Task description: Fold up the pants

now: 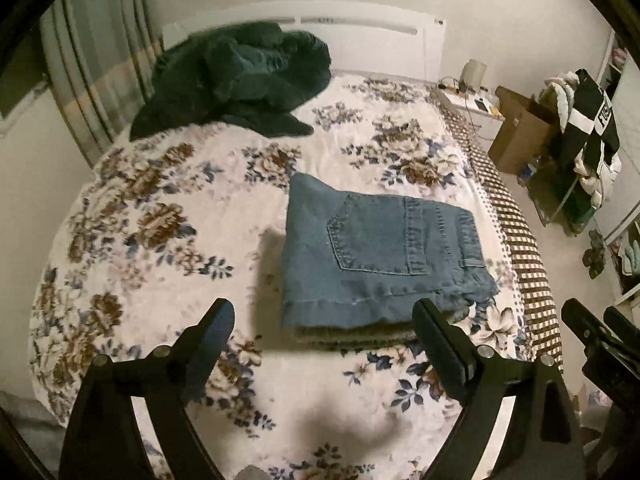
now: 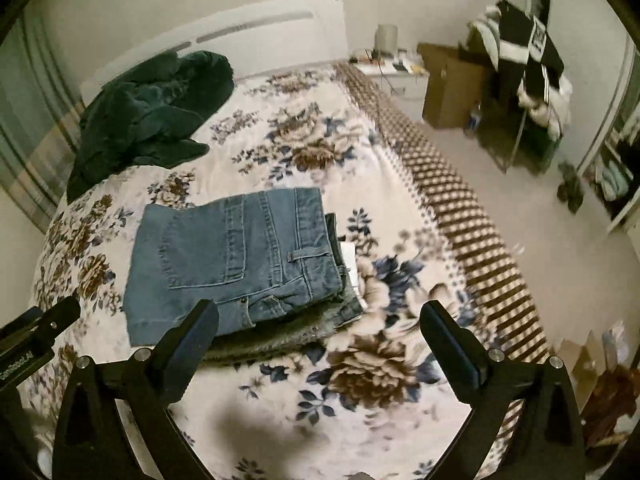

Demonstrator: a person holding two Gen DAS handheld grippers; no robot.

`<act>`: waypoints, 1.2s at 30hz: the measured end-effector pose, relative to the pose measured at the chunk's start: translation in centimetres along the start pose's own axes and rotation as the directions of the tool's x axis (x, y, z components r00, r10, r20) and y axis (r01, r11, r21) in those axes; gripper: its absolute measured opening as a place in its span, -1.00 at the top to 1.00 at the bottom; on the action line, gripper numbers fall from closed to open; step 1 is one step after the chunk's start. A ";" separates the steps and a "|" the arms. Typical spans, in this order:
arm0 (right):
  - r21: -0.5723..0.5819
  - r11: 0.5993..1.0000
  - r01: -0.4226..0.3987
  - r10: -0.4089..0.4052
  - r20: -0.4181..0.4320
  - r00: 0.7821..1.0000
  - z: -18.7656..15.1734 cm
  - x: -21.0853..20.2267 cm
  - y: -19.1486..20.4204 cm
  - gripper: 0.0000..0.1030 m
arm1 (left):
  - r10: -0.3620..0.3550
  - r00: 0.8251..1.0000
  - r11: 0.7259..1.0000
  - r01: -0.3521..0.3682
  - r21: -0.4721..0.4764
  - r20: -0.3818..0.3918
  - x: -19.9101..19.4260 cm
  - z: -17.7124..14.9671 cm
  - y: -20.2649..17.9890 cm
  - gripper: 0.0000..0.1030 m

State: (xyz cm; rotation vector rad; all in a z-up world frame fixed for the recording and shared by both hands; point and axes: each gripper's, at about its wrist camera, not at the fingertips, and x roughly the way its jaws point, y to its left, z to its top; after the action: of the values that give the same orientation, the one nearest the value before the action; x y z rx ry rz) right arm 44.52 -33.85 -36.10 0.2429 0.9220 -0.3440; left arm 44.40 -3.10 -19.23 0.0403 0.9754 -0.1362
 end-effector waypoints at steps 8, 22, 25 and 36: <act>-0.063 0.997 -0.039 0.044 0.093 0.995 -2.7 -11.0 -0.6 -0.99 | 0.038 0.994 0.999 -0.037 -0.009 0.107 -10.6 -3.3 -1.0 -0.76; -0.141 0.981 -0.134 0.166 0.240 0.957 -9.4 -31.7 -3.4 -0.99 | 0.094 0.968 0.995 -0.088 -0.035 0.234 -24.9 -9.4 -2.3 -0.76; -0.147 0.979 -0.145 0.179 0.256 0.950 -10.5 -35.0 -4.0 -0.99 | 0.096 0.965 0.995 -0.088 -0.042 0.244 -26.5 -10.1 -2.2 -0.76; -0.163 0.975 -0.149 0.192 0.285 0.939 -12.9 -43.0 -4.2 -0.99 | 0.072 0.957 0.997 -0.066 -0.031 0.283 -30.7 -11.7 -1.4 -1.00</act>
State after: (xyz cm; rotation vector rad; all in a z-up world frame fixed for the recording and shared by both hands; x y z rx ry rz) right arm 9.57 -25.27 -9.03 0.1359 0.6166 -0.1479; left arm 17.59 -0.34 -0.35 0.0341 0.6873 -0.0648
